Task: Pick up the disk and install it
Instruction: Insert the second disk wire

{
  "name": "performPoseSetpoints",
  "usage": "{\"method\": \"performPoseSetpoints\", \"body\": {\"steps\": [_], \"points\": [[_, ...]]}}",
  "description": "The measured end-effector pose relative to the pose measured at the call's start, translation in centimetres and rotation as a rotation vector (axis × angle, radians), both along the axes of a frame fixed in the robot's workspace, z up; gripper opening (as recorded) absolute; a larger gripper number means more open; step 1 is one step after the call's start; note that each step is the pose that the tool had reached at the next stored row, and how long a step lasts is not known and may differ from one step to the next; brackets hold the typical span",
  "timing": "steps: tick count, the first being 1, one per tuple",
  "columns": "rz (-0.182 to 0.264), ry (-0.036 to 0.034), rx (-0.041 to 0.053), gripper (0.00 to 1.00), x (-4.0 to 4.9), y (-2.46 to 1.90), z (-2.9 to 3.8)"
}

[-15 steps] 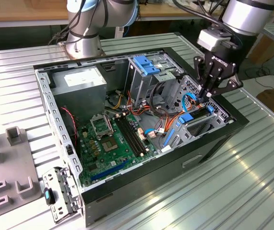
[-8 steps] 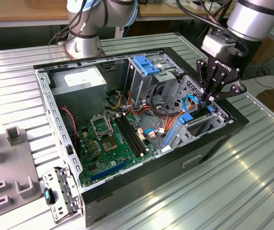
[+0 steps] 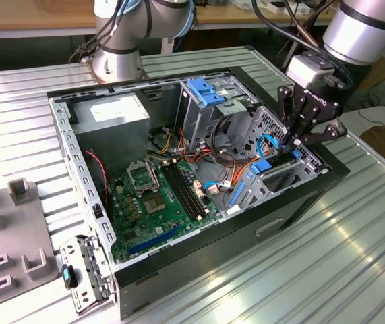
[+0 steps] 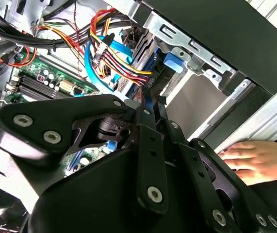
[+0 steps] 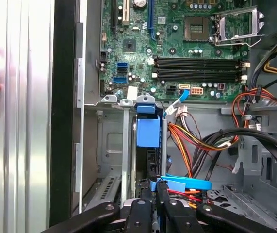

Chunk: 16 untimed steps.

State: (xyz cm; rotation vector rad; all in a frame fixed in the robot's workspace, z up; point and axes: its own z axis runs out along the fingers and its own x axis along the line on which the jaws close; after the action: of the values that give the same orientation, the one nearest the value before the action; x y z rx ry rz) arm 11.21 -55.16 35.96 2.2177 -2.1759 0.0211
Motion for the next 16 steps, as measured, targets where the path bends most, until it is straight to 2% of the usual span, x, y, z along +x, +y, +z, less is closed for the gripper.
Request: {"method": "performPoseSetpoints", "body": {"steps": [3, 6, 7, 9, 10, 13, 14, 15, 16], "points": [[0.000, -0.0094, -0.0001, 0.16, -0.08, -0.02, -0.31], [0.000, -0.0127, 0.0022, 0.16, -0.22, -0.03, -0.46], [0.000, -0.0134, 0.0108, 0.16, -0.31, -0.05, -0.50], [0.000, -0.0142, 0.0242, 0.16, -0.34, -0.35, -0.53], [0.000, -0.0146, 0.0341, 0.16, -0.36, -0.51, -0.55], [0.000, -0.0150, 0.0515, 0.16, -0.39, -0.82, -0.57], [0.000, -0.0150, 0.0760, 0.16, -0.41, -1.39, -0.62], [-0.001, -0.0151, 0.1070, 0.16, -0.41, -1.90, -0.68], [-0.001, -0.0155, 0.1363, 0.16, -0.41, -2.17, -0.82]]}}
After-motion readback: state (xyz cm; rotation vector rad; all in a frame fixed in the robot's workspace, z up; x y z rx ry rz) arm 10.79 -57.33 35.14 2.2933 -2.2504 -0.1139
